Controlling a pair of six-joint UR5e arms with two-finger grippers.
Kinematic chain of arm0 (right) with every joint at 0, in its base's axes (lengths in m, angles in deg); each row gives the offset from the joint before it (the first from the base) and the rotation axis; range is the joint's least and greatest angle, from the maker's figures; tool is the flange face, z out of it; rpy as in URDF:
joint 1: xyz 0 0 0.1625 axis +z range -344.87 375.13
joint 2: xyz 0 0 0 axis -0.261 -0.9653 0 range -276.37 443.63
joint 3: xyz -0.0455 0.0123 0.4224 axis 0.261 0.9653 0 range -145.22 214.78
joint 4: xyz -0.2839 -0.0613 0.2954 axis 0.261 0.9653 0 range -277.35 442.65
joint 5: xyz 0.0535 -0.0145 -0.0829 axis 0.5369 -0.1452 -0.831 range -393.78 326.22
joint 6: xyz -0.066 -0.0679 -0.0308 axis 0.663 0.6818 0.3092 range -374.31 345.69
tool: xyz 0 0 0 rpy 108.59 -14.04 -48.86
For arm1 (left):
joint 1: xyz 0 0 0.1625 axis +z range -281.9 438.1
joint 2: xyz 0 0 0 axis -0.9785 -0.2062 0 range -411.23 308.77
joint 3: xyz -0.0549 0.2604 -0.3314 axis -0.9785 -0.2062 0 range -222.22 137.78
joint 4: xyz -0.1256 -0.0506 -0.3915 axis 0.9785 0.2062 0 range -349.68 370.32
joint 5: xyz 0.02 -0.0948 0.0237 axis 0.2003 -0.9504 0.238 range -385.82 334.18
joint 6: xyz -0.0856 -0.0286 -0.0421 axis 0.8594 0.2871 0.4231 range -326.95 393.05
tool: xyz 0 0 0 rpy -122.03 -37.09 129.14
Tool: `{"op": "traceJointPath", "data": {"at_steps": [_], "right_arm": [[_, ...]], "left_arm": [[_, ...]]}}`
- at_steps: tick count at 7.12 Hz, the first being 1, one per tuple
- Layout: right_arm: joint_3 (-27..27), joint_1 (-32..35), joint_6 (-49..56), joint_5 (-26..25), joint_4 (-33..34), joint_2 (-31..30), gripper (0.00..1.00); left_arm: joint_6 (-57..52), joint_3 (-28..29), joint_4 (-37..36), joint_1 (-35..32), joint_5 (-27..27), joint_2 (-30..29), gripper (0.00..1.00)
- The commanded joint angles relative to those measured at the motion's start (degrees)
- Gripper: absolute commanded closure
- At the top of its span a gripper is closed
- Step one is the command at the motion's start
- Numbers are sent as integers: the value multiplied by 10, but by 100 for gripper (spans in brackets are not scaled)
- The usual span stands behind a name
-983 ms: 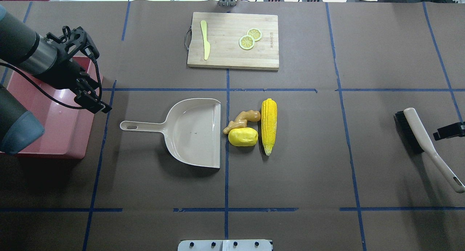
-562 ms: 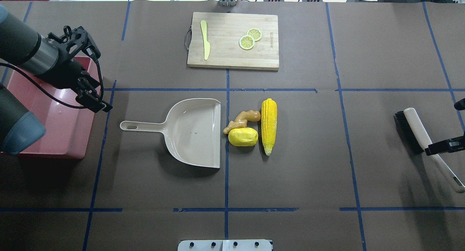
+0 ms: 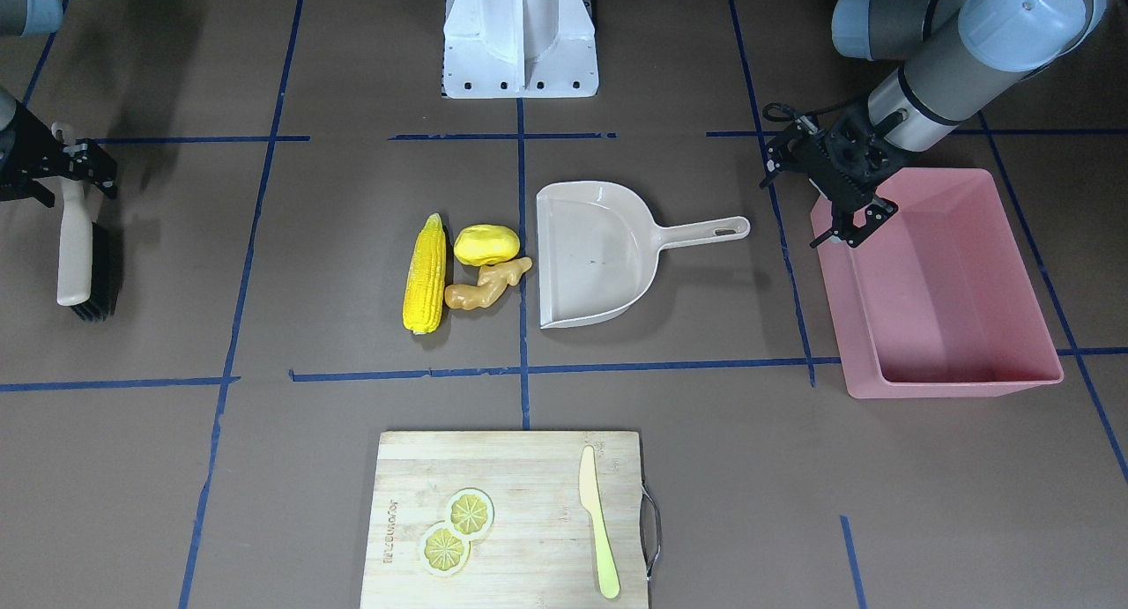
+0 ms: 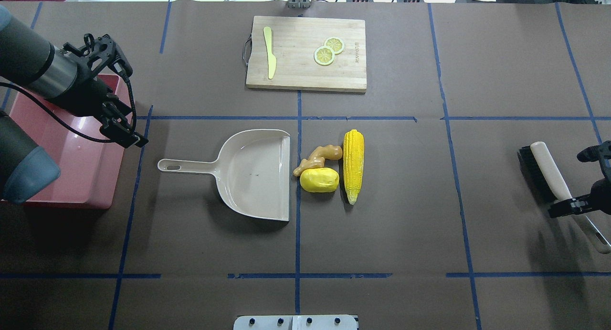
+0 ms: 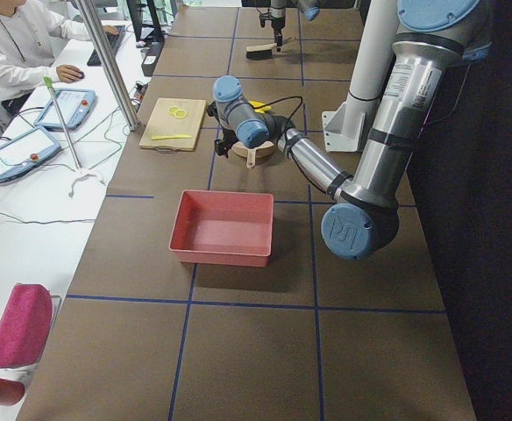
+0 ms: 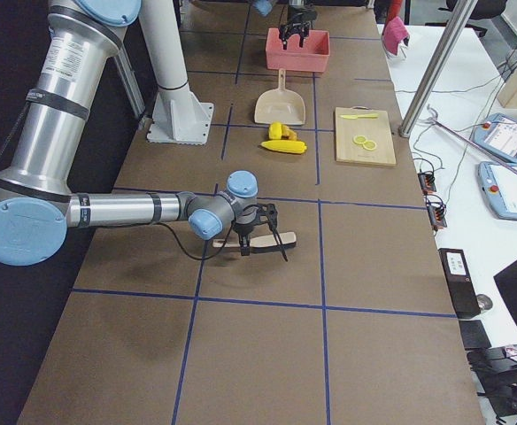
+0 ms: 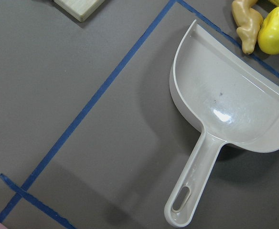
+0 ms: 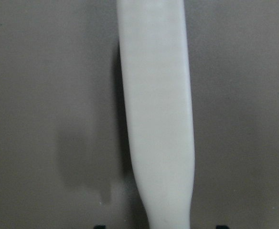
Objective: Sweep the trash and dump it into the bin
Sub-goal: 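Move the left gripper toward the dustpan handle while the right gripper reaches for the brush, then grasp the dustpan handle with the left gripper while the right gripper lifts the brush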
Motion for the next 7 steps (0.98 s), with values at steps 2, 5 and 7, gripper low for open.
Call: {"op": "traceJointPath", "data": {"at_steps": [2, 5, 7], "right_arm": [[-3, -8, 2, 2, -17, -11, 83], [-38, -7, -3, 8, -48, -19, 100], [-58, -21, -3, 6, -43, 11, 100]], "left_arm": [[0, 2, 0, 3, 15, -2, 5], [-6, 4, -2, 68, 86, -40, 0], [-36, 7, -8, 103, 127, -42, 0]]}}
